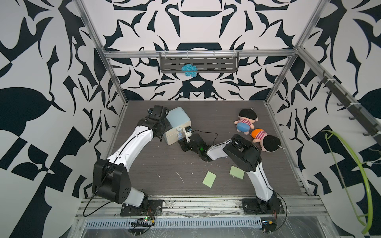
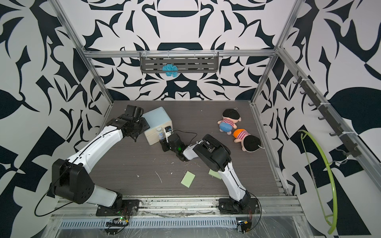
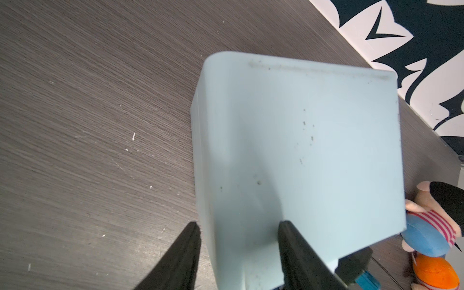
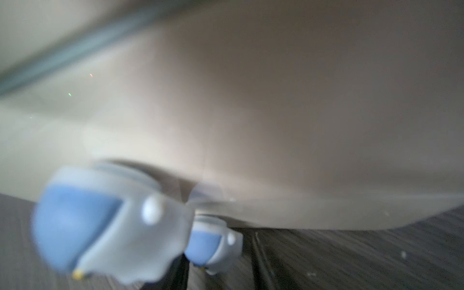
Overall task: Please put the sticky notes in the drawer by color
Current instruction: Open the drawer in the storage box.
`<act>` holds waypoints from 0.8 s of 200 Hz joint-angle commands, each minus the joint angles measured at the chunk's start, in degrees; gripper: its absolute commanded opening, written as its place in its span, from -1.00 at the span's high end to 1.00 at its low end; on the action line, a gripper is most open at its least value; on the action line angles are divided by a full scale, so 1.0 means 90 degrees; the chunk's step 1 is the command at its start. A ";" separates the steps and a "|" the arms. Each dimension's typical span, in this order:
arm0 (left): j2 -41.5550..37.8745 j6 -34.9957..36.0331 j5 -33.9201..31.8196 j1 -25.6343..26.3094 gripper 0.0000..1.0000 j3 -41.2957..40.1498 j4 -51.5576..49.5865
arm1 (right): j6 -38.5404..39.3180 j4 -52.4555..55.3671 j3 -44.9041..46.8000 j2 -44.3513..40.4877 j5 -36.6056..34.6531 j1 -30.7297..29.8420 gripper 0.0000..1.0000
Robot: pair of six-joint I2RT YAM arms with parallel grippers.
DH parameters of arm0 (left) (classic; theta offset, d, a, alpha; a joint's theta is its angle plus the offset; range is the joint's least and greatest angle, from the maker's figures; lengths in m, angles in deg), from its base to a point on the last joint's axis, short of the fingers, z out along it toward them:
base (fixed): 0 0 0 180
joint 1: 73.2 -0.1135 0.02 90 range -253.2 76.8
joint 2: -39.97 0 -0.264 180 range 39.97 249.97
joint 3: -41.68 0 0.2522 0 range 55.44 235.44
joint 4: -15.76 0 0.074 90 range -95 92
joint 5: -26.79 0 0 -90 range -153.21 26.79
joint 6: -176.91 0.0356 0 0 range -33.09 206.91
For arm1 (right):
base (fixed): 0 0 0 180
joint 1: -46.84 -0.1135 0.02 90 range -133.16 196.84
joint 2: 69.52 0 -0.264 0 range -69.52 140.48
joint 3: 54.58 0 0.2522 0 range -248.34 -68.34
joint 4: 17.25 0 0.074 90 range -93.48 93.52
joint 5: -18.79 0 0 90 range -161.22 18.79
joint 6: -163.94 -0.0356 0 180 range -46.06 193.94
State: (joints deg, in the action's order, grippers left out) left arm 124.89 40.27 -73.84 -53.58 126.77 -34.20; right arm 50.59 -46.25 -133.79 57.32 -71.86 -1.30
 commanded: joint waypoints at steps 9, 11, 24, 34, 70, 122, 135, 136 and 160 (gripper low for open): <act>0.0105 0.0103 0.0095 -0.0021 -0.11 -0.0190 -0.0587 | 0.0118 -0.0430 -0.0083 -0.0201 0.0191 0.0056 0.24; 0.0110 0.0103 0.0097 -0.0017 -0.11 -0.0186 -0.0587 | 0.0127 -0.0433 -0.0069 -0.0206 0.0197 0.0056 0.25; 0.0119 0.0093 0.0107 -0.0021 -0.11 -0.0209 -0.0579 | 0.0219 -0.0419 -0.0010 -0.0270 0.0236 0.0061 0.29; 0.0123 0.0093 0.0122 -0.0021 -0.11 -0.0228 -0.0568 | 0.0250 -0.0395 0.0039 -0.0320 0.0247 0.0057 0.34; 0.0096 0.0084 0.0137 -0.0021 -0.11 -0.0279 -0.0548 | 0.0311 -0.0404 0.0259 -0.0477 0.0313 0.0051 0.45; 0.0095 0.0076 0.0146 -0.0021 -0.11 -0.0307 -0.0528 | 0.0353 -0.0483 0.0663 -0.0673 0.0316 0.0000 0.47; 0.0090 0.0074 0.0135 -0.0021 -0.11 -0.0318 -0.0523 | 0.0363 -0.0524 0.0806 -0.0750 0.0316 -0.0008 0.47; 0.0093 0.0074 0.0136 -0.0021 -0.10 -0.0318 -0.0521 | 0.0361 -0.0528 0.0817 -0.0757 0.0316 -0.0010 0.47; 0.0087 0.0074 0.0136 -0.0021 -0.11 -0.0316 -0.0509 | 0.0361 -0.0590 0.1170 -0.0962 0.0269 -0.0047 0.47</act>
State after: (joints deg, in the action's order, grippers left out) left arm 124.78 40.25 -72.96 -53.58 126.29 -33.52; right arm 53.08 -48.72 -125.86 52.60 -69.11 -1.28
